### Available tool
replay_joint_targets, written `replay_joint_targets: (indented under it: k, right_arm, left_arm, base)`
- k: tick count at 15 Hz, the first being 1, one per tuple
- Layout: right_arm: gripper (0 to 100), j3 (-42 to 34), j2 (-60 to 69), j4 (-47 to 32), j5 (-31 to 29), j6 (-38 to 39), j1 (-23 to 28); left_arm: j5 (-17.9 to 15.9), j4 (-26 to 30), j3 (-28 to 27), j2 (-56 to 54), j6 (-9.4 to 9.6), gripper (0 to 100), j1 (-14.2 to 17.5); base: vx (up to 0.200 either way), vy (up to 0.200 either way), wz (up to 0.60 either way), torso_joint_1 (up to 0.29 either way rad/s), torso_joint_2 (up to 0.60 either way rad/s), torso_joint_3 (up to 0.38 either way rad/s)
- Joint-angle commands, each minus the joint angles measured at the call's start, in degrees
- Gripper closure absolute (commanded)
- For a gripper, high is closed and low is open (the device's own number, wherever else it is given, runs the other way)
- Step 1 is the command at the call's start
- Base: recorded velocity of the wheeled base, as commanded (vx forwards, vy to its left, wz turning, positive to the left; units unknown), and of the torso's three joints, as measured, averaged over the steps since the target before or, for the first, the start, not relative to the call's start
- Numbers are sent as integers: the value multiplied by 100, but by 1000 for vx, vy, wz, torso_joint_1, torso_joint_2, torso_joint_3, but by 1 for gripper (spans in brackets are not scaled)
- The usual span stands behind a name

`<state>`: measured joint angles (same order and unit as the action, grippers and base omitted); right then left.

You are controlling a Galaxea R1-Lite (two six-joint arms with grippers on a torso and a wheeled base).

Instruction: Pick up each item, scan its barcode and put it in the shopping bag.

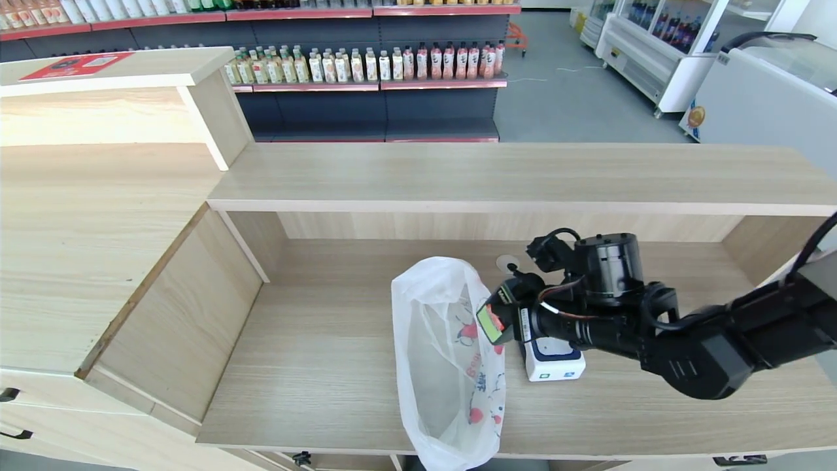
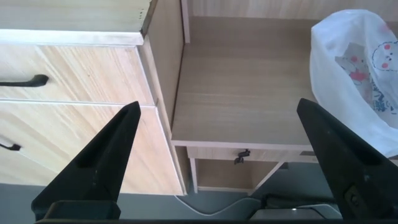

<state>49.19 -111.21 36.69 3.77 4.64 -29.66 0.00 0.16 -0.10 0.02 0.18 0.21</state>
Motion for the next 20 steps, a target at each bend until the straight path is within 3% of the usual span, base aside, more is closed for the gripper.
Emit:
replay_joint_targets:
  k: [1,5,13,14,17,20]
  right_arm:
    - [100,434,-849,13,-16,-51,-268]
    - [100,636,-1728,945,-306,-544,-339]
    - [100,1075,-2546,1393,-509,-1282,-330]
    - [0,1049,-2554,1393,-509,-1308,-330]
    - [0,1110,-2475,1411,-491,-1238,-330]
    - [0,1216,-1878,1200,-482,-570,-330]
  left_arm:
    - [0,2,1,-2,-1,0,-3]
    - [0,2,1,-2,26,0,-3]
    - [0,2,1,-2,34,0,-3]
    - [0,2,1,-2,34,0,-3]
    - [0,2,1,-2,34,0,-3]
    - [0,2,1,-2,34,0,-3]
  base:
    - [0,0,0,0,0,0]
    - [0,0,0,0,0,0]
    - [0,0,0,0,0,0]
    - [0,0,0,0,0,0]
    - [0,0,0,0,0,0]
    - [0,0,0,0,0,0]
